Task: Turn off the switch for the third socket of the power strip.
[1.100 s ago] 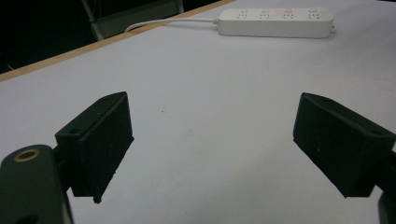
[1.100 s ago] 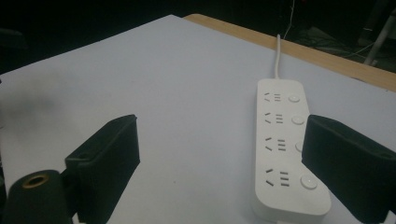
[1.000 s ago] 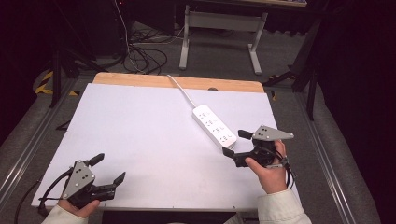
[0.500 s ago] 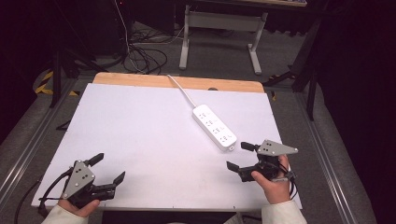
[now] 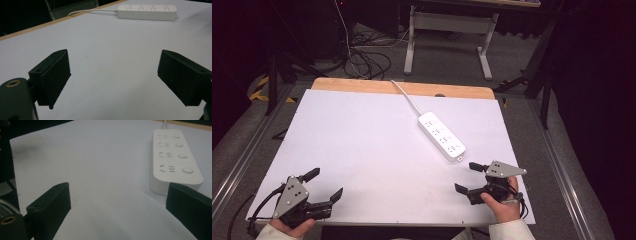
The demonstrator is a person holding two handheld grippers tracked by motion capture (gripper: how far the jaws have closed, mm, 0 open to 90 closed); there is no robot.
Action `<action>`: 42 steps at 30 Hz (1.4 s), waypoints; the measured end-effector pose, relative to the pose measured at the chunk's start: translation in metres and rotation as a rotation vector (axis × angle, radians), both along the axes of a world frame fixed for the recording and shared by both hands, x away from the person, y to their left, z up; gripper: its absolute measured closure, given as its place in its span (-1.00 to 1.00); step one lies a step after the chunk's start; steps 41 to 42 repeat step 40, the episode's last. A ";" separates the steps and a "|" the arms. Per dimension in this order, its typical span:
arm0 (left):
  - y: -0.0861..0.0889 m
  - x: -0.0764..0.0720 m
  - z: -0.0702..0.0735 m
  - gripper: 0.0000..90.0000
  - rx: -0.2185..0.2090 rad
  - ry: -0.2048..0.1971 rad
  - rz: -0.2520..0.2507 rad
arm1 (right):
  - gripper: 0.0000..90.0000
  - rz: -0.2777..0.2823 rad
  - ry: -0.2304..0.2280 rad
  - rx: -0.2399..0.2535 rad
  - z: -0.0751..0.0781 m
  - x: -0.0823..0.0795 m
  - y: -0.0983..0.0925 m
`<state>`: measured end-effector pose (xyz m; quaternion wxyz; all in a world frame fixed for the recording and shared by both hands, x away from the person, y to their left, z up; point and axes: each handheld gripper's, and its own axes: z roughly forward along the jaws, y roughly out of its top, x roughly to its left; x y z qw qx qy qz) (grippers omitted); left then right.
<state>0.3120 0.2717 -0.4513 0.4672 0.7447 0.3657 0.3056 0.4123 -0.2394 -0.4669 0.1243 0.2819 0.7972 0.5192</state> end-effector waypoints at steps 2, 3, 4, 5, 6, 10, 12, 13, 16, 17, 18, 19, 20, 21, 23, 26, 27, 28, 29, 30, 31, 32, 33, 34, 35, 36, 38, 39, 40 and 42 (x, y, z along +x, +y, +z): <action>0.000 0.000 -0.001 -0.74 -0.004 0.000 0.005 | -0.85 -0.003 0.005 -0.009 -0.004 -0.001 0.000; 0.000 0.000 -0.001 -0.74 -0.002 0.001 0.003 | -0.85 -0.004 0.009 -0.018 -0.006 -0.002 0.000; 0.000 0.001 -0.001 -0.74 0.001 -0.003 0.005 | -0.85 -0.004 0.015 -0.022 -0.009 -0.003 0.000; 0.001 0.001 -0.001 -0.74 0.006 -0.004 0.004 | -0.85 -0.003 0.022 -0.025 -0.012 -0.004 0.000; 0.001 0.001 -0.001 -0.74 0.006 -0.004 0.004 | -0.85 0.000 0.031 -0.027 -0.015 -0.005 0.001; 0.002 0.003 -0.002 -0.74 -0.004 -0.001 0.011 | -0.84 -0.008 0.030 -0.066 -0.021 -0.008 0.001; 0.002 0.005 -0.002 -0.74 -0.005 0.001 0.012 | -0.82 -0.014 0.032 -0.069 -0.023 -0.009 0.002; 0.003 0.005 -0.002 -0.74 -0.002 0.000 0.011 | -0.82 -0.014 0.033 -0.072 -0.023 -0.009 0.003; 0.003 0.005 -0.003 -0.74 -0.011 0.003 0.014 | -0.81 -0.021 0.019 -0.076 -0.022 -0.008 0.004; 0.003 0.005 -0.003 -0.74 -0.013 0.001 0.017 | -0.81 -0.027 0.014 -0.071 -0.021 -0.008 0.003; 0.003 0.006 -0.003 -0.74 -0.012 0.000 0.017 | -0.81 -0.031 0.009 -0.070 -0.021 -0.008 0.002; 0.003 0.006 -0.003 -0.74 -0.013 0.000 0.018 | -0.80 -0.035 0.003 -0.070 -0.020 -0.008 0.001; 0.003 0.006 -0.003 -0.74 -0.013 -0.001 0.018 | -0.80 -0.041 -0.002 -0.072 -0.020 -0.009 0.001; 0.003 0.006 -0.003 -0.74 -0.013 -0.002 0.019 | -0.79 -0.042 -0.006 -0.068 -0.019 -0.009 0.000; 0.003 0.006 -0.003 -0.74 -0.013 -0.002 0.019 | -0.79 -0.045 -0.014 -0.072 -0.018 -0.009 -0.001; 0.003 0.006 -0.003 -0.74 -0.010 -0.010 0.021 | -0.79 -0.042 -0.022 -0.080 -0.017 -0.010 -0.001; 0.003 0.006 -0.004 -0.74 -0.012 -0.011 0.023 | -0.79 -0.043 -0.024 -0.083 -0.017 -0.010 -0.001; 0.003 0.006 -0.004 -0.74 -0.012 -0.012 0.024 | -0.79 -0.044 -0.023 -0.085 -0.017 -0.010 -0.001; 0.004 0.006 -0.004 -0.74 -0.012 -0.011 0.024 | -0.79 -0.044 -0.023 -0.088 -0.017 -0.010 -0.002; 0.004 0.007 -0.004 -0.74 -0.010 -0.015 0.024 | -0.79 -0.045 -0.024 -0.090 -0.017 -0.010 -0.002; 0.004 0.007 -0.004 -0.74 -0.016 -0.012 0.024 | -0.78 -0.046 -0.027 -0.093 -0.017 -0.010 -0.002; 0.004 0.007 -0.004 -0.74 -0.017 -0.013 0.023 | -0.78 -0.046 -0.030 -0.095 -0.017 -0.010 -0.002; 0.004 0.007 -0.004 -0.74 -0.013 -0.013 0.021 | -0.78 -0.046 -0.032 -0.097 -0.017 -0.010 -0.002; 0.004 0.007 -0.005 -0.74 -0.019 -0.013 0.021 | -0.77 -0.047 -0.033 -0.097 -0.017 -0.010 -0.002; 0.004 0.008 -0.005 -0.74 -0.008 -0.013 0.019 | -0.77 -0.048 -0.033 -0.099 -0.017 -0.010 -0.002; 0.003 0.008 -0.006 -0.74 -0.017 -0.008 0.019 | -0.77 -0.050 -0.033 -0.102 -0.017 -0.010 -0.002; 0.004 0.008 -0.005 -0.73 -0.017 -0.011 0.019 | -0.77 -0.051 -0.034 -0.108 -0.016 -0.011 -0.003; 0.004 0.008 -0.005 -0.74 -0.017 -0.011 0.019 | -0.77 -0.051 -0.034 -0.106 -0.016 -0.011 -0.003; 0.004 0.008 -0.005 -0.74 -0.021 -0.012 0.021 | -0.77 -0.053 -0.036 -0.104 -0.016 -0.011 -0.003; 0.004 0.008 -0.005 -0.74 -0.021 -0.012 0.021 | -0.77 -0.053 -0.036 -0.104 -0.016 -0.011 -0.003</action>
